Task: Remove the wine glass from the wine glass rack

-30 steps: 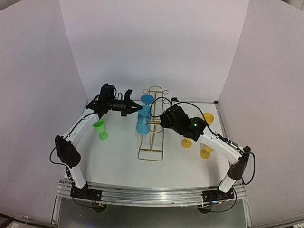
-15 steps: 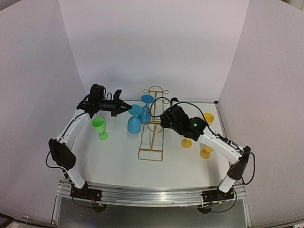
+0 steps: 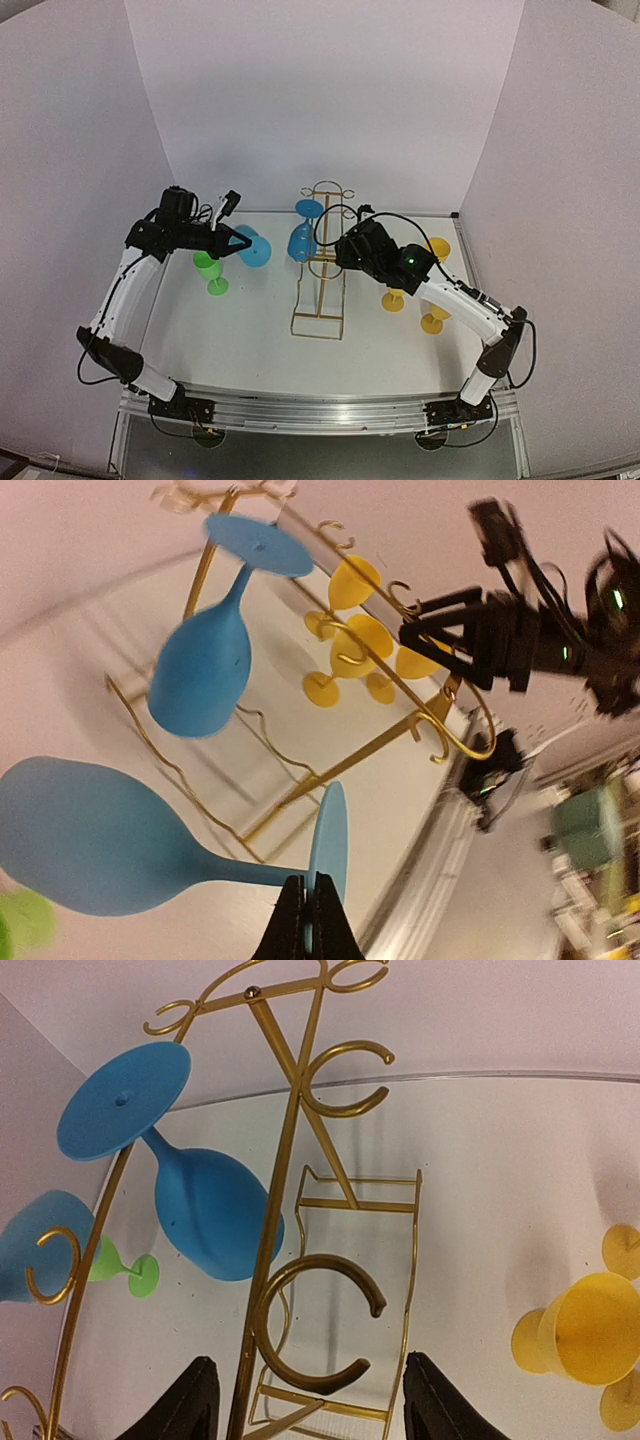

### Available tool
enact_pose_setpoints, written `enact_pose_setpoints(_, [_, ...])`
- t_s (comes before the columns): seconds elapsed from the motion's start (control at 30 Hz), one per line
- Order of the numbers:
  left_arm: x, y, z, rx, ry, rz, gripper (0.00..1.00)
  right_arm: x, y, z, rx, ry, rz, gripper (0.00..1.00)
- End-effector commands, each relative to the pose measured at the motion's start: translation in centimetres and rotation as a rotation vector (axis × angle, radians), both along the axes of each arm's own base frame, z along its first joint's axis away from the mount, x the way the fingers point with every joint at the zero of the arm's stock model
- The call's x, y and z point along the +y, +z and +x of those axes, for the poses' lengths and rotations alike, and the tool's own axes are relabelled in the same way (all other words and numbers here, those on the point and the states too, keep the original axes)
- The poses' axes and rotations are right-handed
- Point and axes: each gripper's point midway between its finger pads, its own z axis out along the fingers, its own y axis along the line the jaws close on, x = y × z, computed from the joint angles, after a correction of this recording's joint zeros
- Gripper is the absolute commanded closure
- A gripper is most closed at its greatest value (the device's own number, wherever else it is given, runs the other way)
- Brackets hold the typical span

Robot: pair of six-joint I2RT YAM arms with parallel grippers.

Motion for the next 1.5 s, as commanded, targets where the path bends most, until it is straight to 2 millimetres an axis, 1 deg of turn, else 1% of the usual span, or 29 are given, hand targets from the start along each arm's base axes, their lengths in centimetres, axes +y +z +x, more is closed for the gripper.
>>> enact_pose_setpoints(0.0, [3.4, -2.5, -5.3, -0.677, -0.255, 0.355, 1.0, 0.6, 1.2, -0.1, -0.009, 0.054, -0.009, 0.37])
enact_pose_setpoints(0.03, [3.8, -3.5, -6.0, -0.789, -0.304, 0.401, 1.0, 0.7, 1.5, -0.1, -0.014, 0.062, -0.006, 0.36])
enact_pose_setpoints(0.07, [4.5, -3.3, -7.4, -0.936, -0.34, 0.429, 1.0, 0.9, 1.8, -0.2, -0.016, 0.075, -0.002, 0.33])
enact_pose_setpoints(0.13, [5.0, -5.0, -9.2, -1.176, -0.444, 0.496, 1.0, 1.2, 2.3, -0.3, -0.024, 0.096, 0.002, 0.3])
enact_pose_setpoints(0.17, [5.1, -6.0, -9.7, -1.282, -0.492, 0.529, 1.0, 1.2, 2.7, -0.3, -0.03, 0.103, 0.004, 0.29])
enact_pose_setpoints(0.23, [5.4, -7.2, -10.9, -1.474, -0.549, 0.572, 1.0, 1.3, 3.3, -0.5, -0.04, 0.121, 0.008, 0.27])
enact_pose_setpoints(0.27, [5.4, -7.8, -11.1, -1.564, -0.571, 0.596, 1.0, 1.3, 3.6, -0.5, -0.047, 0.128, 0.009, 0.26])
enact_pose_setpoints(0.33, [5.2, -9.3, -11.6, -1.706, -0.593, 0.621, 1.0, 1.3, 4.3, -0.7, -0.064, 0.145, 0.008, 0.26])
enact_pose_setpoints(0.47, [4.5, -11.3, -12.6, -1.921, -0.621, 0.61, 1.0, 1.3, 6.2, -1.1, -0.108, 0.191, 0.005, 0.25])
enact_pose_setpoints(0.5, [4.3, -11.5, -12.9, -1.973, -0.617, 0.602, 1.0, 1.3, 6.9, -1.3, -0.122, 0.209, 0.006, 0.25])
enact_pose_setpoints(0.57, [4.0, -12.0, -13.3, -2.052, -0.602, 0.581, 1.0, 2.0, 8.2, -2.1, -0.144, 0.286, 0.02, 0.26])
enact_pose_setpoints(0.63, [3.7, -12.2, -13.7, -2.125, -0.587, 0.555, 1.0, 3.9, 9.2, -3.6, -0.159, 0.403, 0.038, 0.27])
enact_pose_setpoints(0.7, [3.5, -12.3, -14.0, -2.196, -0.566, 0.532, 1.0, 6.1, 9.6, -5.3, -0.166, 0.518, 0.048, 0.27])
enact_pose_setpoints(0.77, [3.3, -12.3, -14.2, -2.235, -0.558, 0.518, 1.0, 9.0, 9.4, -7.6, -0.166, 0.638, 0.053, 0.27])
enact_pose_setpoints(0.83, [3.2, -12.4, -14.0, -2.249, -0.555, 0.519, 1.0, 12.2, 8.9, -10.4, -0.168, 0.778, 0.05, 0.27])
enact_pose_setpoints(0.9, [3.1, -12.4, -13.9, -2.252, -0.553, 0.521, 1.0, 14.6, 8.4, -12.8, -0.158, 0.88, 0.057, 0.27])
enact_pose_setpoints(0.97, [3.1, -12.4, -14.0, -2.254, -0.556, 0.516, 1.0, 15.9, 7.7, -13.3, -0.135, 0.905, 0.065, 0.28])
enact_pose_setpoints(1.13, [3.1, -12.7, -14.0, -2.237, -0.577, 0.515, 1.0, 17.5, 5.9, -13.2, -0.089, 0.913, 0.067, 0.33])
enact_pose_setpoints(1.2, [3.1, -12.7, -14.0, -2.235, -0.576, 0.52, 1.0, 17.8, 5.4, -13.5, -0.075, 0.919, 0.067, 0.38])
enact_pose_setpoints(1.3, [3.2, -12.7, -13.7, -2.214, -0.577, 0.53, 1.0, 18.1, 4.6, -13.6, -0.054, 0.922, 0.058, 0.55])
enact_pose_setpoints(1.33, [3.2, -12.6, -13.6, -2.205, -0.572, 0.538, 1.0, 18.1, 4.4, -13.7, -0.049, 0.923, 0.054, 0.62])
enact_pose_setpoints(1.43, [3.4, -12.2, -13.3, -2.181, -0.549, 0.55, 1.0, 18.3, 3.9, -13.8, -0.051, 0.916, 0.033, 0.89])
enact_pose_setpoints(1.47, [3.5, -12.3, -13.1, -2.167, -0.546, 0.555, 1.0, 18.3, 4.0, -13.7, -0.059, 0.91, 0.027, 0.96])
